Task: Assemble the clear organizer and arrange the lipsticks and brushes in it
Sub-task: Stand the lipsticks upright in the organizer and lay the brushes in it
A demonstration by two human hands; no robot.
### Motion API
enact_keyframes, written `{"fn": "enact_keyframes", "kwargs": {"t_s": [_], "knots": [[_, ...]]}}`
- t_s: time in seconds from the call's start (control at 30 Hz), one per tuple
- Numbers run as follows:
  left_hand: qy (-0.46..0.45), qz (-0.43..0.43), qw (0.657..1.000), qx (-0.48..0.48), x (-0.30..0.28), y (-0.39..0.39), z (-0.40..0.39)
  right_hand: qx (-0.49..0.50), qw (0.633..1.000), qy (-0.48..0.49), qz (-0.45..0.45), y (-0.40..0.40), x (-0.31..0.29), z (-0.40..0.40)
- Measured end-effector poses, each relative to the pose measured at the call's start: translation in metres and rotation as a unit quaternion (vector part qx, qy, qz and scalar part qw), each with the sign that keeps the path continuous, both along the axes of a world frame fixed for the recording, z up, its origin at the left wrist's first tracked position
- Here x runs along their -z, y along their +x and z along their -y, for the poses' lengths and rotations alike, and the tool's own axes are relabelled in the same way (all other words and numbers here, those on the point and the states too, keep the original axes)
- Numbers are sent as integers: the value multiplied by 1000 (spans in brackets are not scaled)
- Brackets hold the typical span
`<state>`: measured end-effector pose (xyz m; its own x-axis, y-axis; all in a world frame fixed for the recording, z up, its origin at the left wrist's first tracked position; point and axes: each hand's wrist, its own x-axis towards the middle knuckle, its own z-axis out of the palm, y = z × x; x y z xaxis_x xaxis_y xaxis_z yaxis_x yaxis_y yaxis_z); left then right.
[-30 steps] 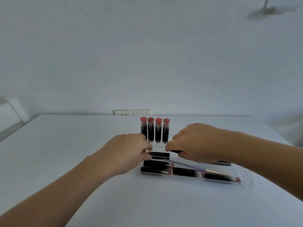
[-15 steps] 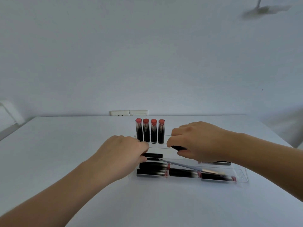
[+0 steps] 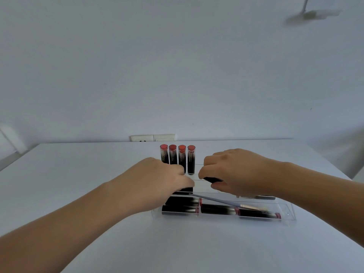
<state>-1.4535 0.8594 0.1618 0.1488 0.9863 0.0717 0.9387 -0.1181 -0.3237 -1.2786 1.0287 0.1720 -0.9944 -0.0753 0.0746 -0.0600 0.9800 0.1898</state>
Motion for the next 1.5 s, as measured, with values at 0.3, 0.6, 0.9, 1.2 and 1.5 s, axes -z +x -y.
{"fn": "enact_keyframes", "kwargs": {"t_s": [0.3, 0.6, 0.9, 1.2, 1.5], "knots": [[-31, -77, 995, 48, -7, -4, -8, 5, 1000, -5, 4, 1, 0, 0], [-74, -38, 996, 36, -8, 3, -20, 9, 1000, -10, 15, 4, 0, 0], [75, -5, 992, 99, -15, -1, 1, -5, 1000, -18, -6, 6, -1, -2], [161, 296, 940, -51, -8, -37, 36, 92, 976, -189, -58, 20, -17, -6], [89, 363, 908, -190, -1, -66, 62, 160, 943, -285, -65, 30, -31, -5]]}}
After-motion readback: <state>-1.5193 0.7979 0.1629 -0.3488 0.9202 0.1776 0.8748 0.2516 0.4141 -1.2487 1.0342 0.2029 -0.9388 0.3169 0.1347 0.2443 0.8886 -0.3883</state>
